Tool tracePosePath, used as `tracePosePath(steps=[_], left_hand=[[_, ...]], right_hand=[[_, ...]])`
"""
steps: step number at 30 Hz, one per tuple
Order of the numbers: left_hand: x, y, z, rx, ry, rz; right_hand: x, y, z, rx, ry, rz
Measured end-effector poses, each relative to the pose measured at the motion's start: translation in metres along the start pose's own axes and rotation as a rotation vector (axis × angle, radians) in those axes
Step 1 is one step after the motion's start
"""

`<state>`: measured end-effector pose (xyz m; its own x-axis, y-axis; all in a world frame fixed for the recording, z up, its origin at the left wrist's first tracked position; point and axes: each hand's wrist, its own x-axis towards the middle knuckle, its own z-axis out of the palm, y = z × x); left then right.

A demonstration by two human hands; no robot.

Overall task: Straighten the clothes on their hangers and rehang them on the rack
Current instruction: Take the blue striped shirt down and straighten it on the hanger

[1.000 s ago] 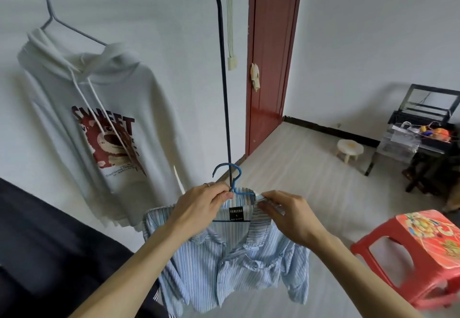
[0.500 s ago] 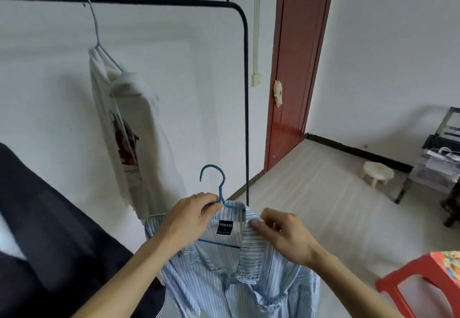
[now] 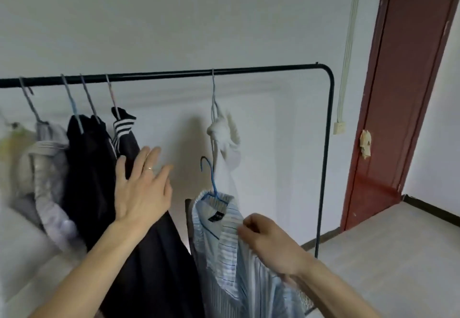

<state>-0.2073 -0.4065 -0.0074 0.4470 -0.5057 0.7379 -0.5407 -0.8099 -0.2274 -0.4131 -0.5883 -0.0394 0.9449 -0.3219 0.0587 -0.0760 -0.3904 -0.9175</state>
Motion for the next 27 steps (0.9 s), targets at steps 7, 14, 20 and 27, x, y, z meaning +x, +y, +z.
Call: tracePosePath(steps=[7, 14, 20, 27], left_hand=[[0.03, -0.063, -0.025, -0.154, -0.263, -0.378], [0.046, -0.082, -0.036, -0.324, -0.37, -0.374], [0.058, -0.096, -0.034, -0.35, -0.371, -0.343], [0.065, -0.1, -0.025, -0.408, -0.282, -0.351]], right_hand=[[0.078, -0.119, 0.022, 0.156, 0.055, -0.104], [0.153, -0.211, 0.037, 0.232, 0.195, -0.26], [0.196, -0.203, 0.085, 0.056, 0.162, -0.241], [0.192, -0.166, 0.112, 0.189, 0.073, -0.143]])
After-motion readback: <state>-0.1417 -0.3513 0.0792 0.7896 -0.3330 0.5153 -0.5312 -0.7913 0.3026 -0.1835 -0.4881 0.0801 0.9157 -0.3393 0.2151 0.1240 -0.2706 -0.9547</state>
